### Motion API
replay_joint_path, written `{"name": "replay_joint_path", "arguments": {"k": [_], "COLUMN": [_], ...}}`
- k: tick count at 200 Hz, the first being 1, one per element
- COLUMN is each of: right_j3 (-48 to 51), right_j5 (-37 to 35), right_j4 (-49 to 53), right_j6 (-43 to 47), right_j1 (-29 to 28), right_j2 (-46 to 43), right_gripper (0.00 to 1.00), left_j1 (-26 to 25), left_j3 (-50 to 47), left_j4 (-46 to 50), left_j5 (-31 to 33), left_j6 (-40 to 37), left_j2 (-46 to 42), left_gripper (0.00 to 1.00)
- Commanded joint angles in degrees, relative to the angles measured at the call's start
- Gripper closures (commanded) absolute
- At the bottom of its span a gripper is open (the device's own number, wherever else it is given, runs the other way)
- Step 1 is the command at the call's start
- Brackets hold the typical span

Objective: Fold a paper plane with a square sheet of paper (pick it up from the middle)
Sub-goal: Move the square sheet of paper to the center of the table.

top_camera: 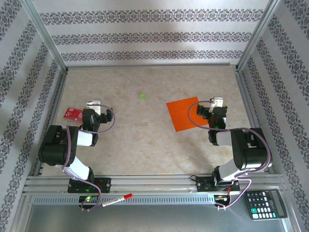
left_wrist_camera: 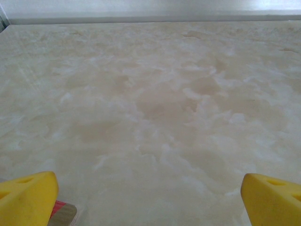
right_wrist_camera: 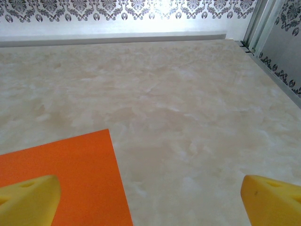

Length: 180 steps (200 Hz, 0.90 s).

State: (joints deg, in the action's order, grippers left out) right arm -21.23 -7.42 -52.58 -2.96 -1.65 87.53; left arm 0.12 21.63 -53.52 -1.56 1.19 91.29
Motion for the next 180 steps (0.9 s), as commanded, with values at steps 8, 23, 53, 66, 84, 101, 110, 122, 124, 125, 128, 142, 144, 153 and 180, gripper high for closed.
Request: {"name": "replay_joint_path", "arguments": {"k": [8, 23, 53, 66, 84, 101, 110, 122, 124, 125, 128, 142, 144, 153, 180], "right_j3": [0.1, 0.1, 0.0, 0.1, 0.1, 0.2, -0.4, -1.6, -1.8, -1.9, -2.2, -2.6, -2.6, -3.3, -6.5], "right_j5": [0.1, 0.1, 0.1, 0.1, 0.1, -2.1, -3.1, -4.4, -4.7, -5.0, -5.9, -8.6, -8.6, -9.5, -11.5], "right_j4": [-1.9, -1.9, -1.9, -1.9, -2.0, -1.8, 2.5, 9.3, 10.4, 11.1, 12.7, 16.9, 17.7, 22.3, 39.0], "right_j6": [0.4, 0.4, 0.5, 0.4, 0.5, 0.7, 1.1, 0.8, 0.6, 0.5, 0.0, -6.0, -6.6, -9.1, -20.5], "right_j1": [-0.3, -0.3, -0.3, -0.3, -0.3, -1.1, -1.5, -1.6, -1.6, -1.6, -1.6, -0.4, -0.1, 0.9, 3.1], "right_j2": [-0.1, -0.2, -0.1, -0.2, -0.2, -1.8, -5.1, -10.3, -11.5, -12.0, -13.4, -19.4, -20.3, -23.9, -31.4], "right_gripper": [0.02, 0.02, 0.02, 0.02, 0.02, 0.02, 0.02, 0.02, 0.02, 0.02, 0.02, 0.02, 0.02, 0.02, 0.02], "left_j1": [0.6, 0.6, 0.6, 0.6, 0.6, 0.6, 0.6, 0.6, 0.6, 0.6, 0.6, 0.6, 0.7, 0.7, 0.8], "left_j3": [0.9, 0.9, 0.9, 0.8, 0.6, -0.6, -1.2, -1.0, -0.9, -0.9, -0.5, 2.1, 2.6, 4.5, 8.4], "left_j4": [-0.2, -0.1, -0.1, -0.1, -0.6, -2.1, -1.2, 3.0, 4.0, 4.6, 6.3, 17.0, 18.5, 24.3, 34.3], "left_j5": [-1.1, -1.1, -1.1, -1.1, -0.8, 0.3, 0.6, 2.4, 3.0, 3.2, 3.9, 9.1, 10.0, 12.4, 5.8], "left_j6": [-1.2, -1.2, -1.2, -1.2, -1.1, -0.7, -0.6, 0.0, 0.2, 0.3, 0.8, 4.6, 5.6, 9.5, 19.4], "left_j2": [-0.1, -0.1, -0.1, -0.1, -0.1, -1.4, -3.8, -8.2, -8.8, -9.3, -10.4, -16.3, -17.0, -20.0, -26.0], "left_gripper": [0.0, 0.0, 0.0, 0.0, 0.0, 0.0, 0.0, 0.0, 0.0, 0.0, 0.0, 0.0, 0.0, 0.0, 0.0]}}
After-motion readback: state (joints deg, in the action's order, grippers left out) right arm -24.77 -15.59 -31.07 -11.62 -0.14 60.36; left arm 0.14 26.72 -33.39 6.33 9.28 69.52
